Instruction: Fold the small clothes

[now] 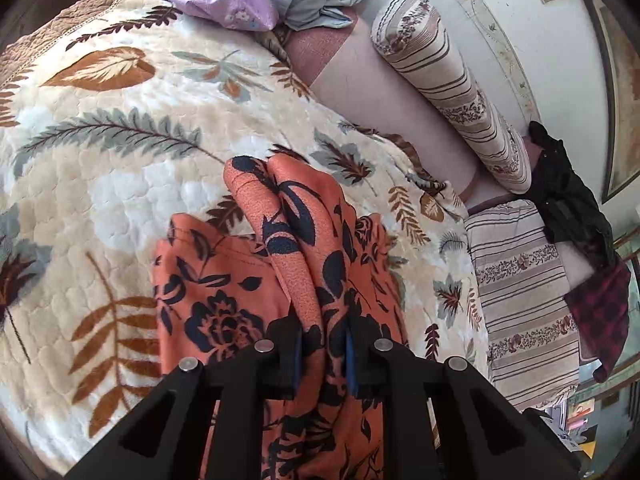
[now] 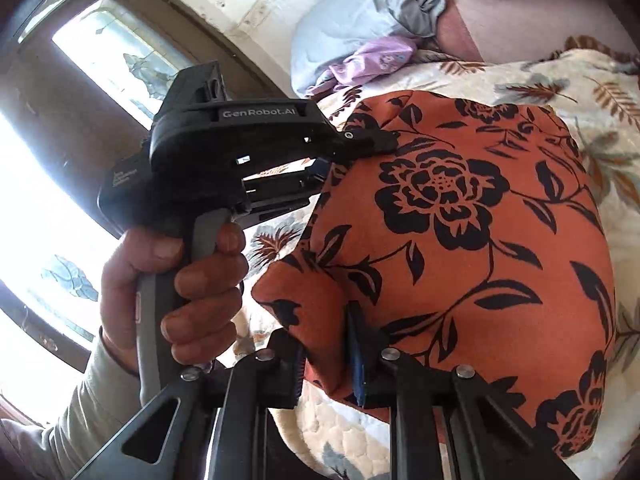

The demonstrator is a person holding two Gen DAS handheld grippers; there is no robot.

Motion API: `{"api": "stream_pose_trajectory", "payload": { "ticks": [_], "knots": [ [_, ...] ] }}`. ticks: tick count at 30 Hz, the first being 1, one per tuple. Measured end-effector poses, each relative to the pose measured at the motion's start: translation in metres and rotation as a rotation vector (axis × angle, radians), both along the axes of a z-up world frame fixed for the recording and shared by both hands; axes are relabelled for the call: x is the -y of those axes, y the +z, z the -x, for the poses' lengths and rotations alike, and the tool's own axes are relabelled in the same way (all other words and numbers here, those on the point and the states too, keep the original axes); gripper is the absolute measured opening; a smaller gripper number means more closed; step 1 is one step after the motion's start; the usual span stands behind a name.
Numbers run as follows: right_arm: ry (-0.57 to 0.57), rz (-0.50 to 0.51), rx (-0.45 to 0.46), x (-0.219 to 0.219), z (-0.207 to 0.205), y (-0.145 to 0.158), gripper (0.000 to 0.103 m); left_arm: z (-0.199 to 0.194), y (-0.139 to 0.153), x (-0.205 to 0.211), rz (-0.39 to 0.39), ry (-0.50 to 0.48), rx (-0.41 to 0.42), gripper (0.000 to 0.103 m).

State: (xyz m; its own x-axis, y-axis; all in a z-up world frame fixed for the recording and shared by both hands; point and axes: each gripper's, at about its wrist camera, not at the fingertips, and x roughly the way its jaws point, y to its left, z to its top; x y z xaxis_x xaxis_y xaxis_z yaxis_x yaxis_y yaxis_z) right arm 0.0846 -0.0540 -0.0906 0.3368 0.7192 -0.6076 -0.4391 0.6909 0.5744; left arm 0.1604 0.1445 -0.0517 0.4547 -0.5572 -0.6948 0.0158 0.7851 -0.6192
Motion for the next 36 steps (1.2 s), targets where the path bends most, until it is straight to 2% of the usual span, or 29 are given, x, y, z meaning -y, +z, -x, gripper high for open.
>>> {"api": "stream_pose_trajectory", "payload": {
  "ticks": [1, 3, 4, 5, 6, 8, 9, 12, 14, 16, 18, 20, 22, 23, 24, 25, 26, 27, 29, 30, 32, 34, 35, 36],
  "knots": [
    [0.009, 0.024, -0.014, -0.008, 0.000, -0.008, 0.020, -0.006, -0.017, -0.006, 0.007, -0.002, -0.042, 0.019],
    [0.035, 0.069, -0.103, -0.024, -0.004, -0.039, 0.023, -0.016, -0.063, -0.023, 0.008, 0.028, -0.178, 0.023],
    [0.035, 0.066, -0.136, -0.027, -0.005, -0.052, 0.023, -0.014, -0.079, -0.033, 0.064, 0.057, -0.198, 0.023],
    [0.032, 0.049, -0.135, -0.025, -0.004, -0.058, 0.023, -0.009, -0.083, -0.042, 0.137, 0.074, -0.175, 0.023],
    [0.028, 0.038, -0.136, -0.022, -0.003, -0.059, 0.023, -0.005, -0.079, -0.044, 0.136, 0.080, -0.156, 0.022],
    [0.015, 0.022, -0.146, -0.017, -0.003, -0.057, 0.022, -0.002, -0.066, -0.037, 0.062, 0.049, -0.109, 0.018],
    [0.018, 0.034, -0.136, -0.018, -0.004, -0.054, 0.021, -0.003, -0.060, -0.034, 0.049, 0.037, -0.094, 0.016],
    [0.035, 0.044, -0.077, -0.021, 0.004, -0.033, 0.021, -0.006, -0.046, -0.033, 0.050, 0.034, -0.063, 0.015],
    [0.041, 0.035, -0.048, -0.022, 0.009, -0.022, 0.021, -0.006, -0.050, -0.037, 0.038, 0.051, -0.067, 0.015],
    [0.080, 0.067, -0.072, -0.031, 0.009, -0.029, 0.021, -0.001, -0.068, -0.042, 0.031, 0.070, -0.107, 0.015],
    [0.110, 0.116, -0.092, -0.036, 0.009, -0.051, 0.021, 0.008, -0.081, -0.050, 0.085, 0.088, -0.113, 0.017],
    [0.101, 0.079, -0.106, -0.030, 0.007, -0.063, 0.023, 0.015, -0.081, -0.059, 0.126, 0.111, -0.115, 0.019],
    [0.077, 0.066, -0.089, -0.024, 0.007, -0.056, 0.022, 0.017, -0.074, -0.062, 0.103, 0.119, -0.111, 0.021],
    [0.077, 0.074, -0.075, -0.024, 0.010, -0.053, 0.024, 0.020, -0.069, -0.064, 0.065, 0.121, -0.113, 0.027],
    [0.092, 0.083, -0.058, -0.023, 0.016, -0.050, 0.032, 0.023, -0.061, -0.063, 0.017, 0.129, -0.106, 0.030],
    [0.111, 0.084, -0.041, -0.022, 0.023, -0.047, 0.049, 0.028, -0.051, -0.061, -0.019, 0.129, -0.086, 0.030],
    [0.131, 0.065, -0.029, -0.021, 0.033, -0.044, 0.060, 0.035, -0.041, -0.058, -0.033, 0.118, -0.058, 0.030],
    [0.145, 0.047, -0.019, -0.018, 0.043, -0.042, 0.077, 0.043, -0.029, -0.054, -0.029, 0.097, -0.023, 0.030],
    [0.155, 0.029, -0.010, -0.011, 0.061, -0.040, 0.079, 0.063, -0.009, -0.040, -0.036, 0.055, 0.051, 0.031],
    [0.145, 0.008, -0.017, -0.003, 0.068, -0.040, 0.079, 0.072, -0.005, -0.031, -0.073, 0.038, 0.068, 0.031],
    [0.115, -0.027, -0.041, 0.012, 0.076, -0.041, 0.079, 0.085, -0.018, -0.020, -0.174, 0.042, 0.015, 0.031],
    [0.077, -0.042, -0.047, 0.024, 0.086, -0.041, 0.079, 0.095, -0.056, -0.020, -0.295, 0.073, -0.107, 0.033],
    [0.054, -0.050, -0.049, 0.037, 0.088, -0.039, 0.079, 0.103, -0.067, -0.027, -0.263, 0.104, -0.111, 0.040],
    [0.030, -0.061, -0.052, 0.052, 0.088, -0.037, 0.079, 0.112, -0.068, -0.035, -0.210, 0.136, -0.100, 0.041]
  ]
}}
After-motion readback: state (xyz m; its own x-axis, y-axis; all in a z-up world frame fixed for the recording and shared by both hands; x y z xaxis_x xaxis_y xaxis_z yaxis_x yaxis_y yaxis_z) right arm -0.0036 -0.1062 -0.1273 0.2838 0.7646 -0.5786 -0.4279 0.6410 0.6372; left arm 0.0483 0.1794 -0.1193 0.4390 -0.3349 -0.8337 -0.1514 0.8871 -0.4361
